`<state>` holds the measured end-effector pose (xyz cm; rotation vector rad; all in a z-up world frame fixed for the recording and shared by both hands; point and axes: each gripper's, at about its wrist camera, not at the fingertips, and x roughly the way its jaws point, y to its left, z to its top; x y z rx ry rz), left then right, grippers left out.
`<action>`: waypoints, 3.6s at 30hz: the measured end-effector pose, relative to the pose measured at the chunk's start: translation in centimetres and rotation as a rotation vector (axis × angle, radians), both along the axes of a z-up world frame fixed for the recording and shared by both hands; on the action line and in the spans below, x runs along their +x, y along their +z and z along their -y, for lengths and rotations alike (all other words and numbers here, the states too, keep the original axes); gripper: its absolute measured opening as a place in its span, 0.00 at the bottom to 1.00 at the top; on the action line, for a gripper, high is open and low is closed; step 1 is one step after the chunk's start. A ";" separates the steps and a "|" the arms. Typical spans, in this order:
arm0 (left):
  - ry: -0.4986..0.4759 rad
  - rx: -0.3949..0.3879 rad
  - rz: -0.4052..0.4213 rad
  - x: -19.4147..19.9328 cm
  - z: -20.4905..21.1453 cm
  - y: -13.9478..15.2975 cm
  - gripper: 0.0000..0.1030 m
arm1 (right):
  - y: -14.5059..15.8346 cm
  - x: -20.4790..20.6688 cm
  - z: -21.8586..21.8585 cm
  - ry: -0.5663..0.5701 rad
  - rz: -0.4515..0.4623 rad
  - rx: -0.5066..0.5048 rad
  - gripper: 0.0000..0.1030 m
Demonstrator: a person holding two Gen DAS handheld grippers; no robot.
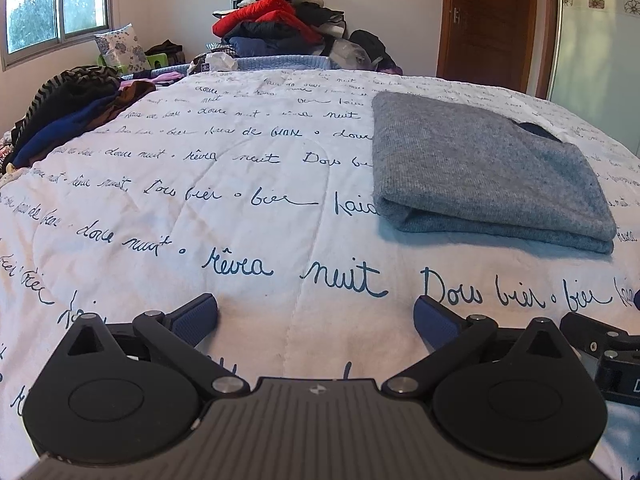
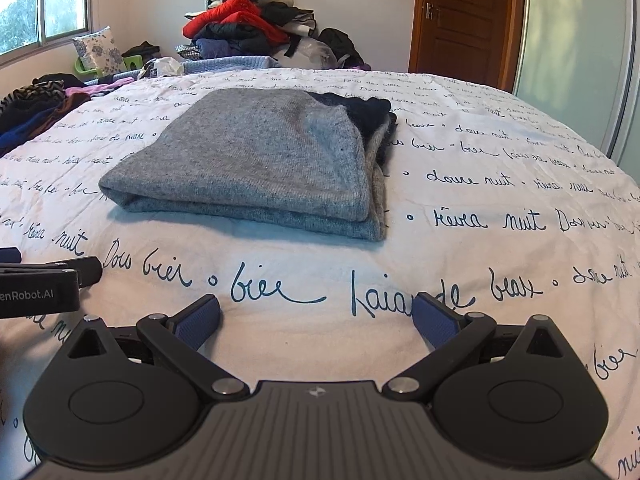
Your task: Fold small clothes
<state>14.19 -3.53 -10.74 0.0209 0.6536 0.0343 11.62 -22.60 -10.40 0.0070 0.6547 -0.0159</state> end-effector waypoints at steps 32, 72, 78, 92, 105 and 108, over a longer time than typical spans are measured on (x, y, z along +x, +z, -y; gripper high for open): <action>0.000 0.003 0.001 0.0 0.1 0.0 1.00 | -0.2 -0.3 0.3 0.009 0.009 0.018 1.00; 0.000 0.000 0.002 0.0 0.1 0.0 1.00 | -0.1 -0.3 0.3 0.009 0.009 0.018 1.00; 0.000 0.002 0.001 0.0 0.1 0.0 1.00 | -0.1 -0.3 0.3 0.009 0.009 0.018 1.00; 0.002 -0.014 -0.004 0.1 0.0 0.0 1.00 | -0.1 -0.3 0.3 0.009 0.009 0.018 1.00; 0.002 -0.017 -0.005 0.0 0.0 0.0 1.00 | 0.3 -0.1 -0.5 0.008 0.012 -0.026 1.00; 0.003 -0.015 -0.004 0.0 0.0 0.0 1.00 | 0.5 0.3 -0.9 0.013 0.016 -0.031 1.00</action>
